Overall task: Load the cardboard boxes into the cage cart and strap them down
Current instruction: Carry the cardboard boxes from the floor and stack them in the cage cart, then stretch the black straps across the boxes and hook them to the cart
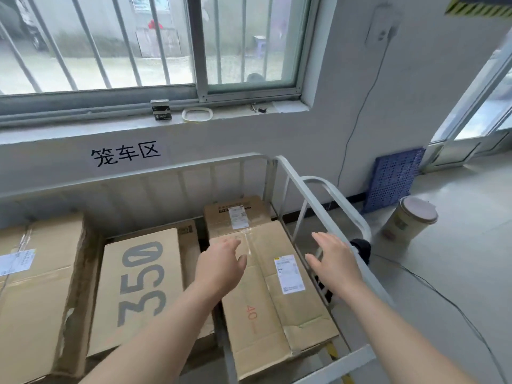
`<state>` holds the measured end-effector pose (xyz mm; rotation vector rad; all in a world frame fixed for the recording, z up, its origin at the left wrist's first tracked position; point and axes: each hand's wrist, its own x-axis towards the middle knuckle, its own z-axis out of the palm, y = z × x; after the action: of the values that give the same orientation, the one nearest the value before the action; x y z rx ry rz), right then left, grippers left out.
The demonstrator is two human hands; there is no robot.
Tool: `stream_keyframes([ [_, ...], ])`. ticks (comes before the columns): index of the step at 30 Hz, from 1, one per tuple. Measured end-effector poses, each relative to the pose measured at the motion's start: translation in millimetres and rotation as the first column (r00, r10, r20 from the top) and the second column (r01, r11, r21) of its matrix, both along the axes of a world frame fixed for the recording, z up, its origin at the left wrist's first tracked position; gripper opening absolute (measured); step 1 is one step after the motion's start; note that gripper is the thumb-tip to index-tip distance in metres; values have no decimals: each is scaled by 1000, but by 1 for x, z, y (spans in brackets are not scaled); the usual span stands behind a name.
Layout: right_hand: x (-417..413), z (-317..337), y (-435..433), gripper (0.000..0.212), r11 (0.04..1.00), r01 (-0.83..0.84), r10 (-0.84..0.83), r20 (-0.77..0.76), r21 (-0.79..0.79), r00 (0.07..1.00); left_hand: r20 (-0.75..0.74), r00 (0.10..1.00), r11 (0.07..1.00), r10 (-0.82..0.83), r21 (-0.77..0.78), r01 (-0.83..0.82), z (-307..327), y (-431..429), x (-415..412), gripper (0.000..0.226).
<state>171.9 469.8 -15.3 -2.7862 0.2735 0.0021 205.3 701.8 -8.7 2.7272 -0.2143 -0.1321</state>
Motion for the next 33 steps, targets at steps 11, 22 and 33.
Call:
stream_keyframes([
  [11,-35,-12,-145,47,983,170,-169,-25,62,985,-148,988,996,-44,-88,31,-23,-135,-10,45],
  [22,-38,-46,-191,41,880,382,-357,-140,282,924,-177,973,987,-149,-88,135,-26,-219,5,36],
  [33,49,-102,-233,44,872,273,-152,-305,407,940,-224,970,995,88,-35,-99,-41,-282,26,36],
])
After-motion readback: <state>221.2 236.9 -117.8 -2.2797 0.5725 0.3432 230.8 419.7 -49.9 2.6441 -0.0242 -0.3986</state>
